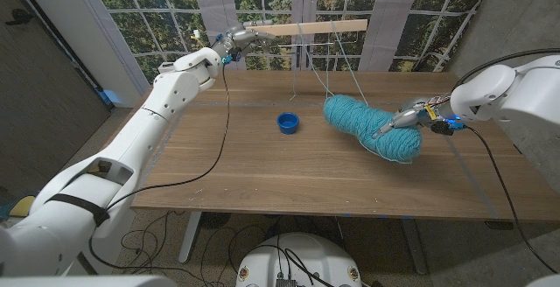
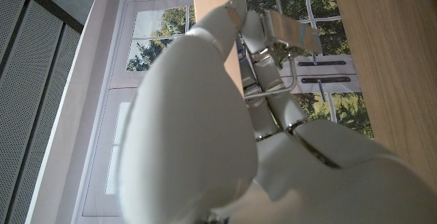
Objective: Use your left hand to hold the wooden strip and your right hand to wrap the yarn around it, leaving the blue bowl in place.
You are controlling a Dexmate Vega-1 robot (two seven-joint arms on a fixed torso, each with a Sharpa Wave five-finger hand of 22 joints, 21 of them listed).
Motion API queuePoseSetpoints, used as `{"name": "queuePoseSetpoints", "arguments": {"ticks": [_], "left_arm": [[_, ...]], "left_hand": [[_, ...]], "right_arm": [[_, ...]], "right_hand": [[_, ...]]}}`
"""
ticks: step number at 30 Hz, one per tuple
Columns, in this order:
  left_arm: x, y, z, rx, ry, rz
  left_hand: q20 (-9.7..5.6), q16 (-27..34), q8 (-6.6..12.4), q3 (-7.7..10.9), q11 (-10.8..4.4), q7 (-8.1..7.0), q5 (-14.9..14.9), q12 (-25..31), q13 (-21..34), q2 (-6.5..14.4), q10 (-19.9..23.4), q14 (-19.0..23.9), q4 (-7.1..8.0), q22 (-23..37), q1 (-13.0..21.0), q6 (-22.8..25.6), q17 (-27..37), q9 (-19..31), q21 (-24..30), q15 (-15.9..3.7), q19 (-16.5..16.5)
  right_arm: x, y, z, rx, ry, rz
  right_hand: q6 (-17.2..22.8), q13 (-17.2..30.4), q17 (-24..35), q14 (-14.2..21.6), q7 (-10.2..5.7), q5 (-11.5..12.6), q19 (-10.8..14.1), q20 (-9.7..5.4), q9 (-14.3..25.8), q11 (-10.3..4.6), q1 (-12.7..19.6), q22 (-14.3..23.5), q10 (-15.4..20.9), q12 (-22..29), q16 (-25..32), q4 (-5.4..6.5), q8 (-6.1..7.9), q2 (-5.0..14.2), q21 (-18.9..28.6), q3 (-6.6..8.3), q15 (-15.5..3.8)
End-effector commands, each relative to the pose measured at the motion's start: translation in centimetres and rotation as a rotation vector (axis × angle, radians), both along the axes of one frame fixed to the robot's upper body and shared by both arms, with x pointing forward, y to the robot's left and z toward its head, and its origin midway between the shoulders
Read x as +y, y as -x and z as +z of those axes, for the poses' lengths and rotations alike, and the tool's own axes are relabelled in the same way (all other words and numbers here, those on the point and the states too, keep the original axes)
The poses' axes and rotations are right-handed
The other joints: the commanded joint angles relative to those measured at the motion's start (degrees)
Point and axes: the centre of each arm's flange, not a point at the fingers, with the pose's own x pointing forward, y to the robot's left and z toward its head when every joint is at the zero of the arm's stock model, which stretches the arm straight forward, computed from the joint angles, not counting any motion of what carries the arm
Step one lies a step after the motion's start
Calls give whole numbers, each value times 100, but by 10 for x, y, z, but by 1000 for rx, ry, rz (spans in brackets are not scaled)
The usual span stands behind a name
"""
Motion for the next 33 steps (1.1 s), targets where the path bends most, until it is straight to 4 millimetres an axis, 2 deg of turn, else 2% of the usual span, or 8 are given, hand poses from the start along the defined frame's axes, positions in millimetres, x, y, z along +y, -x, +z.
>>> {"name": "queuePoseSetpoints", "arguments": {"ticks": [1,9,18,24,33], "left_arm": [[7,8,-5,-1,-4,-25],[19,10,-12,7,5,-11],[22,16,-16,12,3,-21],[25,16,-18,19,-3,-41],[28,18,-21,26,-18,-52]], "left_hand": [[-668,33,-5,374,-24,21,28,-10,13,83,-5,610,313,20,3,17,24,21,27,-602,305],[-669,32,-3,374,-33,20,29,-13,9,83,-1,609,313,21,0,23,23,21,27,-609,309],[-674,42,-8,373,-34,33,31,-13,9,80,5,623,312,22,-2,10,33,20,29,-615,317],[-676,38,-9,374,-45,9,34,-22,-1,80,3,623,311,22,-2,6,27,21,29,-613,321],[-675,36,-10,380,-35,12,39,-15,17,82,-1,613,310,18,-3,3,31,21,20,-624,315]], "right_arm": [[-32,-61,2,-12,-88,-92],[-41,-95,13,-14,-102,-138],[-31,-122,33,-114,-75,-156],[-18,-128,55,-252,-51,-164],[5,-125,93,-479,18,-193]], "right_hand": [[935,14,10,-3,-910,16,-43,-249,6,-536,1310,19,610,5,4,171,20,1262,17,162,-557],[935,39,5,-25,-942,22,-85,-253,11,-539,1317,12,619,7,-25,183,18,1265,14,154,-558],[946,52,2,-31,-957,27,-95,-242,9,-540,1316,5,625,-2,-48,205,15,1272,23,144,-557],[945,58,-5,-41,-962,31,-100,-243,4,-533,1320,-1,611,-15,-70,213,8,1268,29,138,-560],[950,70,-24,-83,-987,39,-112,-227,-5,-557,1325,-11,594,-34,-123,226,1,1250,34,124,-555]]}}
